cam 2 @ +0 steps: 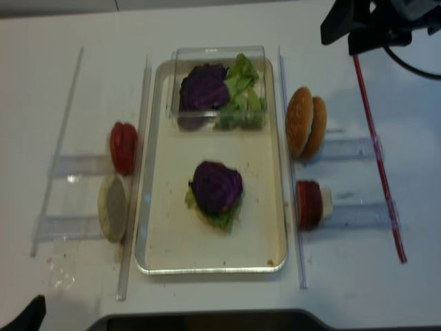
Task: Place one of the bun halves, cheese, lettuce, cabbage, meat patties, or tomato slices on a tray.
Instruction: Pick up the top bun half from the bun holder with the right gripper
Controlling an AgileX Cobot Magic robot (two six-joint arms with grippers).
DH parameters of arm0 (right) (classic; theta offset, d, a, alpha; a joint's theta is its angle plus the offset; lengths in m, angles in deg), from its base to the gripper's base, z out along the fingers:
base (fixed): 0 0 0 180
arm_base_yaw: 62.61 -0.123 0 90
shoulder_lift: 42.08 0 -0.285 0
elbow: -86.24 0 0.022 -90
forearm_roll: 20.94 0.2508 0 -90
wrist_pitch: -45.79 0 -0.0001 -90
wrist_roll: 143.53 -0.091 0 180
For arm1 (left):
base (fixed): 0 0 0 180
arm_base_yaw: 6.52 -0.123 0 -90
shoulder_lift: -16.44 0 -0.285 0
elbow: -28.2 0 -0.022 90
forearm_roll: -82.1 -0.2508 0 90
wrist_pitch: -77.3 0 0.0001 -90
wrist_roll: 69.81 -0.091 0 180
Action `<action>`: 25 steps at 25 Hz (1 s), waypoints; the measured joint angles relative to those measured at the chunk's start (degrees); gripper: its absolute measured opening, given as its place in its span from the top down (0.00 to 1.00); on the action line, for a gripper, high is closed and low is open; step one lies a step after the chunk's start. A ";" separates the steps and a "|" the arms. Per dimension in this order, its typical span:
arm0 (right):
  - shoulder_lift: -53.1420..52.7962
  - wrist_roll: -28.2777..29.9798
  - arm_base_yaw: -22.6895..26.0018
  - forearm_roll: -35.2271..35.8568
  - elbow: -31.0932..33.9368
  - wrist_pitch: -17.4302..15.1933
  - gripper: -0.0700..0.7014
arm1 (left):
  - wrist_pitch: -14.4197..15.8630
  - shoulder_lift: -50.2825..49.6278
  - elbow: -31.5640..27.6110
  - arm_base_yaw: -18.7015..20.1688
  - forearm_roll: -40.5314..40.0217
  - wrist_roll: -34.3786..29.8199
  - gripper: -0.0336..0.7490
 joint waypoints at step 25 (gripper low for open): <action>14.30 -5.76 -7.83 -8.01 -8.33 0.21 0.40 | 0.00 0.00 0.00 0.00 0.00 0.00 0.41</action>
